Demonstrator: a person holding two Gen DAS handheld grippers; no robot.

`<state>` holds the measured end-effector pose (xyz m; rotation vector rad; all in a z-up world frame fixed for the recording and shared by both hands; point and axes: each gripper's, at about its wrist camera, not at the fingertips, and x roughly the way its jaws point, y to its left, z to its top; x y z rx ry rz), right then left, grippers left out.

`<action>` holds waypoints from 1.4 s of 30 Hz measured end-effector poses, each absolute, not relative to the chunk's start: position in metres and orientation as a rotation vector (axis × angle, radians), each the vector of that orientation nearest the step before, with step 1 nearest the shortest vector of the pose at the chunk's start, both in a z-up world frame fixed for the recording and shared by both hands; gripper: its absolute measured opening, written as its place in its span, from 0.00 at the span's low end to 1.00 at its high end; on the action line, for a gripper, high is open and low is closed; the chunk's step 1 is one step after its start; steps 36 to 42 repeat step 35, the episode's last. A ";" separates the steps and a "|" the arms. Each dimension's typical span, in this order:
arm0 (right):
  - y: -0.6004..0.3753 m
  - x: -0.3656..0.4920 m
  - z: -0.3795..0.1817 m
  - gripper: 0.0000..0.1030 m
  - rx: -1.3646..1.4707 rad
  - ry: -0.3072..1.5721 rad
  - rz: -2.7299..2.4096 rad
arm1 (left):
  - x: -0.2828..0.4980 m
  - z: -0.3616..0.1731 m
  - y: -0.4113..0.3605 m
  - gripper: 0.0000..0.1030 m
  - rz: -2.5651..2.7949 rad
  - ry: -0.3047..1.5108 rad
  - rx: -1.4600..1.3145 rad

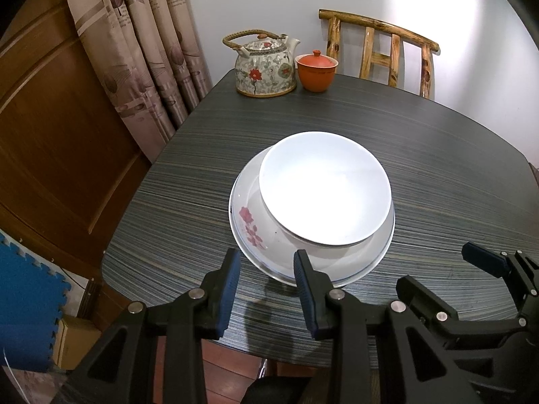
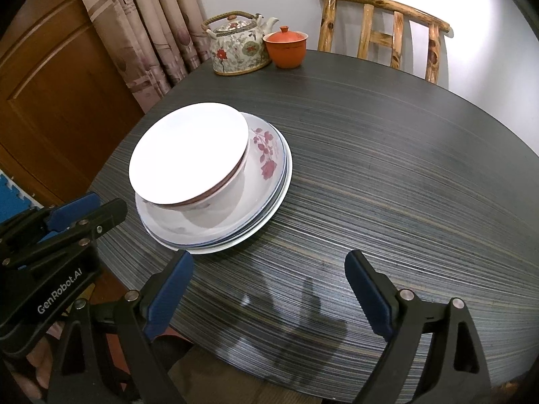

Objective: Organize plates and bowls

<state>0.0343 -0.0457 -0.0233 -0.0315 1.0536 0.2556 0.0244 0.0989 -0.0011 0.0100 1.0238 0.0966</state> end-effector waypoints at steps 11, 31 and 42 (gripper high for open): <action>-0.045 0.034 -0.026 0.87 -0.030 1.060 0.260 | 0.026 -0.001 0.101 0.32 0.094 1.032 -0.001; -0.046 0.035 -0.029 0.87 -0.023 1.072 0.262 | 0.026 -0.003 0.099 0.33 0.073 1.028 0.003; -0.045 0.035 -0.031 0.87 -0.023 1.074 0.264 | 0.027 -0.004 0.099 0.33 0.078 1.033 0.008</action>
